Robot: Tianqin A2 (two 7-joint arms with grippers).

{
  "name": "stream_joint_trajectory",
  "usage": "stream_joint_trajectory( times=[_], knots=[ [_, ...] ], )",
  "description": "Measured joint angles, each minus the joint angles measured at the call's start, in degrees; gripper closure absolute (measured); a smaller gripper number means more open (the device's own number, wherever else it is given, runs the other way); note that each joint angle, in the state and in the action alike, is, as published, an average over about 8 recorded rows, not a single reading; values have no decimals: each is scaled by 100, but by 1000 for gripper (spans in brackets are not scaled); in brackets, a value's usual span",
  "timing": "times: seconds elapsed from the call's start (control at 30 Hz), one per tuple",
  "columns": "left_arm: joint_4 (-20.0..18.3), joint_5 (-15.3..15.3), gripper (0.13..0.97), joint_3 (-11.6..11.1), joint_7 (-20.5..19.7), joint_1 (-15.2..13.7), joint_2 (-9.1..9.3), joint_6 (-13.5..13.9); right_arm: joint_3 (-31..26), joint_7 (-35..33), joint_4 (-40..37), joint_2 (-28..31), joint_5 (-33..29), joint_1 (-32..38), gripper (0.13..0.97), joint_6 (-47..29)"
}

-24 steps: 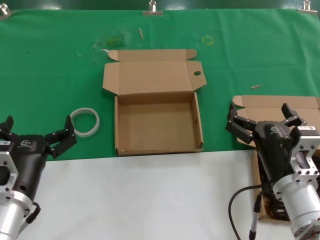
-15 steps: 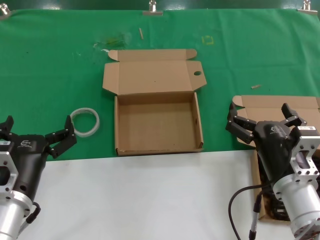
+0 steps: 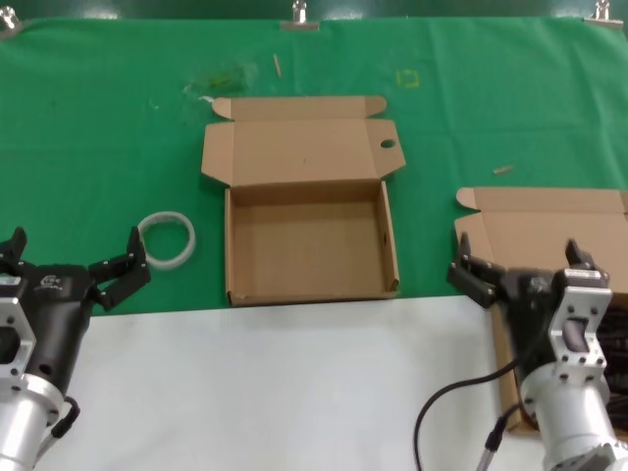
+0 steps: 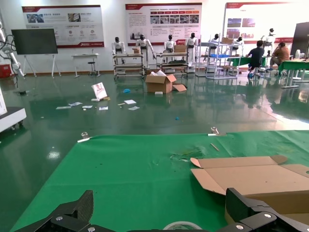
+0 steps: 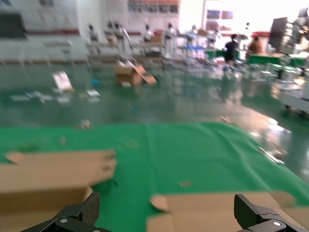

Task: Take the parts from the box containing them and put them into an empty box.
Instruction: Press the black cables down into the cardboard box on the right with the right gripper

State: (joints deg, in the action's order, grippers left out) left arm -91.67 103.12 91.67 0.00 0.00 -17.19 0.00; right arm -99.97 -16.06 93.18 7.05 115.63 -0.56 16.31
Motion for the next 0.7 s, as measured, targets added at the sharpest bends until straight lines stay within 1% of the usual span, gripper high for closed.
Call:
stream_joint_trajectory(
  times=[0.17,0.3,0.5,0.7],
  knots=[
    [0,0,132,0,0,0,0,0,-345,-1206,295,0,826,-136,129,1123],
    [0,0,132,0,0,0,0,0,-562,-2248,521,0,1280,-176,129,2036],
    [0,0,132,0,-1,0,0,0,-695,-3795,707,0,1639,-61,129,3103],
    [0,0,132,0,-4,0,0,0,-721,-5395,705,0,1919,303,129,3979]
  ],
)
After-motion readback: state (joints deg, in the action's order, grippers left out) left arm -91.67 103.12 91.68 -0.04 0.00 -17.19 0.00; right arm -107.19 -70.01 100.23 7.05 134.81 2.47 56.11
